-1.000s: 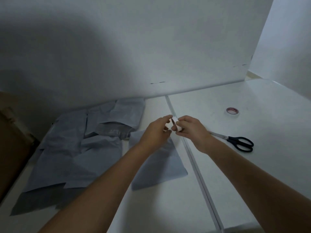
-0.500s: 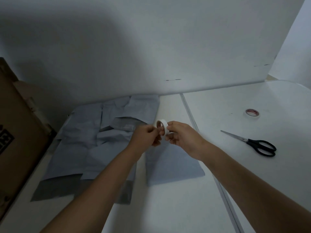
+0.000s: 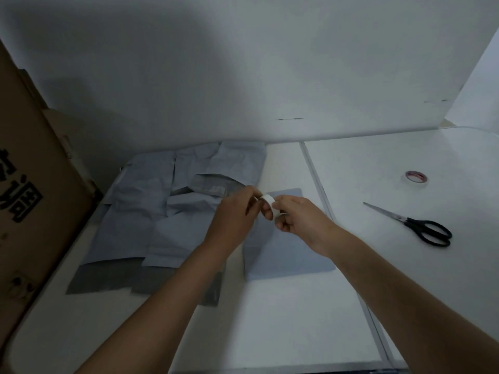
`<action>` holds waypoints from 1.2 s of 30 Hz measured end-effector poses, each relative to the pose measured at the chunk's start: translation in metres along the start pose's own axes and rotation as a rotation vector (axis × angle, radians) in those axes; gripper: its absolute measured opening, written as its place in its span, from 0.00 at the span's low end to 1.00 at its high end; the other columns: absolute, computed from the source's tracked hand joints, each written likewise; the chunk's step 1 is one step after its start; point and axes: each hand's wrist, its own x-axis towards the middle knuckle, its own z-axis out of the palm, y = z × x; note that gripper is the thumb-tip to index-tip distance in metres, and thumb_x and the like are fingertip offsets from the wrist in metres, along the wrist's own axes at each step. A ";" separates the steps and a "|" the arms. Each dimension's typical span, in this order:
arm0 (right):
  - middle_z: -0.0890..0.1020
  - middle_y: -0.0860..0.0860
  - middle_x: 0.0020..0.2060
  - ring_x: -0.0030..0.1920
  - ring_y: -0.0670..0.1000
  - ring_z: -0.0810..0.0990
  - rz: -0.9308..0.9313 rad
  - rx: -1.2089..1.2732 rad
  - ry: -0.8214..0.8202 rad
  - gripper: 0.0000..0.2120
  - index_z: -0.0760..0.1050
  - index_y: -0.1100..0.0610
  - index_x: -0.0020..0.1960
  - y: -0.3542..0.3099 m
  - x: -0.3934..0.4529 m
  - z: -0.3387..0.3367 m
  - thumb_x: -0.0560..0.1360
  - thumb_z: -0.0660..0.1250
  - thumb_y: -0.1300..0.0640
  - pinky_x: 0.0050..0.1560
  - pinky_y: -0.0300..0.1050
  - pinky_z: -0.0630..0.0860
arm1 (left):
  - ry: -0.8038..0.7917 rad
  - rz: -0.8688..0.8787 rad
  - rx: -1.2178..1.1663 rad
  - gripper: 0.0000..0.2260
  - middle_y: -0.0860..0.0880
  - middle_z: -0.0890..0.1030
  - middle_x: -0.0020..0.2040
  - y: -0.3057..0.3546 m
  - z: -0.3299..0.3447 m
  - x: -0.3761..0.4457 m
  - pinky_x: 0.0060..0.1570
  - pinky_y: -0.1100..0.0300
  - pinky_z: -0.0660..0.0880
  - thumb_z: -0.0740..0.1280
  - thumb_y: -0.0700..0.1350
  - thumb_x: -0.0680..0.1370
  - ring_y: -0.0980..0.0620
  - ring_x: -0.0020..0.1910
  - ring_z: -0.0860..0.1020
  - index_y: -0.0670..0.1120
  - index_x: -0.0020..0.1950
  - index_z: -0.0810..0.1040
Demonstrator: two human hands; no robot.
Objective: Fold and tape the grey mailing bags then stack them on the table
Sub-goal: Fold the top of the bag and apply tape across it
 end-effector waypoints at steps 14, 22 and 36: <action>0.80 0.54 0.41 0.37 0.50 0.75 -0.020 0.069 -0.024 0.10 0.79 0.59 0.47 0.005 -0.013 0.007 0.79 0.59 0.59 0.45 0.43 0.72 | -0.208 -0.687 -0.887 0.05 0.42 0.83 0.38 0.013 0.009 -0.014 0.37 0.63 0.78 0.65 0.37 0.77 0.50 0.37 0.81 0.39 0.44 0.80; 0.82 0.54 0.43 0.41 0.51 0.81 -0.021 0.012 0.060 0.12 0.80 0.62 0.53 0.009 -0.016 0.004 0.80 0.60 0.57 0.46 0.42 0.74 | -0.045 -0.460 -0.394 0.09 0.54 0.82 0.48 0.005 0.004 -0.013 0.48 0.66 0.77 0.67 0.43 0.78 0.57 0.45 0.80 0.48 0.58 0.79; 0.84 0.45 0.38 0.42 0.42 0.82 -0.252 -0.607 0.198 0.16 0.81 0.51 0.41 -0.002 -0.008 0.003 0.78 0.63 0.43 0.47 0.40 0.77 | -0.053 -0.106 -0.020 0.05 0.61 0.78 0.36 0.029 -0.028 -0.010 0.38 0.73 0.71 0.68 0.46 0.77 0.66 0.37 0.77 0.49 0.46 0.83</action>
